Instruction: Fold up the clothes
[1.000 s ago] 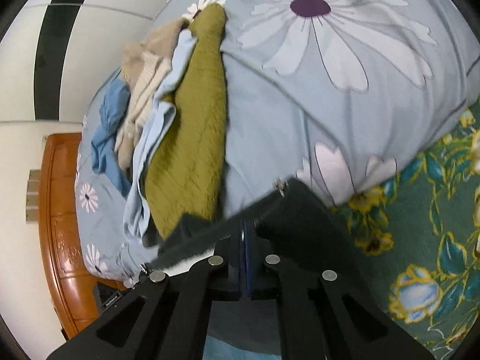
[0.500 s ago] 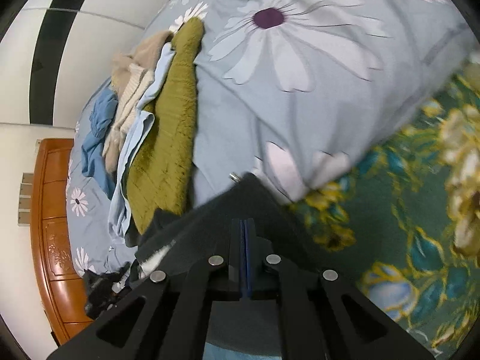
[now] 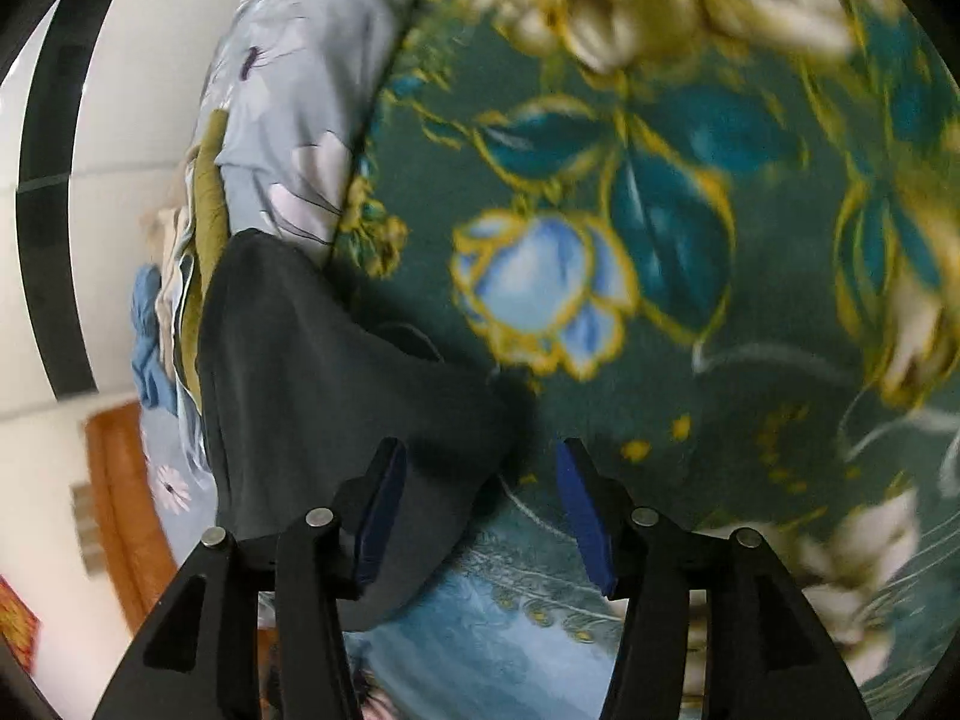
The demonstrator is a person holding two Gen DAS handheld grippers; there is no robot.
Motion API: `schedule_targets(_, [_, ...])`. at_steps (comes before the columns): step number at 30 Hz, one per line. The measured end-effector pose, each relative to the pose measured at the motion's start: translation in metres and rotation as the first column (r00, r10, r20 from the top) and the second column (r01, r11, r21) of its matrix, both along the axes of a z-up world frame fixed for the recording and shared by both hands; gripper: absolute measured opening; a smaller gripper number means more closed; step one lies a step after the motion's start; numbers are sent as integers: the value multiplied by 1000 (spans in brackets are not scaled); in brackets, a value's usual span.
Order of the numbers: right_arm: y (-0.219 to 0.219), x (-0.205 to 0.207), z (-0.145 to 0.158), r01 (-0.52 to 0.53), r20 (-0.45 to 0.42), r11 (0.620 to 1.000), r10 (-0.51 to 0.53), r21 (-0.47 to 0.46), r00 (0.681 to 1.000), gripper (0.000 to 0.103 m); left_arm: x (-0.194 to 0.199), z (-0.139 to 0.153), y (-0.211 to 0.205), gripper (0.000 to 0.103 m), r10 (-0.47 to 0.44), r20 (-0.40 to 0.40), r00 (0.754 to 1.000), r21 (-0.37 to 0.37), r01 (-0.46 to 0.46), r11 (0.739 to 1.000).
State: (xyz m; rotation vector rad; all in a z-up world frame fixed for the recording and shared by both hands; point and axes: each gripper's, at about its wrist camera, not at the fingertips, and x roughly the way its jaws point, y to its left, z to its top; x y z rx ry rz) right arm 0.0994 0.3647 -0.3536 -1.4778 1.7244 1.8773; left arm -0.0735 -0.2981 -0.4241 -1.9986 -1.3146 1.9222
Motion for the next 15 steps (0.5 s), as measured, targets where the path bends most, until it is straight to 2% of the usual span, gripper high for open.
schedule_targets(4, [-6,-17,-14,37,-38,999,-38,-40,999,54,6,-10,24,74,-3,-21,1000,84,4,996])
schedule_targets(9, [-9,-29,-27,93,-54,994,-97,-64,994,59,10,-23,39,78,6,-42,999,65,-3,998])
schedule_targets(13, [-10,-25,-27,143,-74,987,-149,-80,986,59,9,-19,40,75,1,-74,997,62,4,998])
schedule_targets(15, [-11,-27,-26,161,-69,984,-166,-78,984,48,9,-18,38,67,1,-61,998,63,2,998])
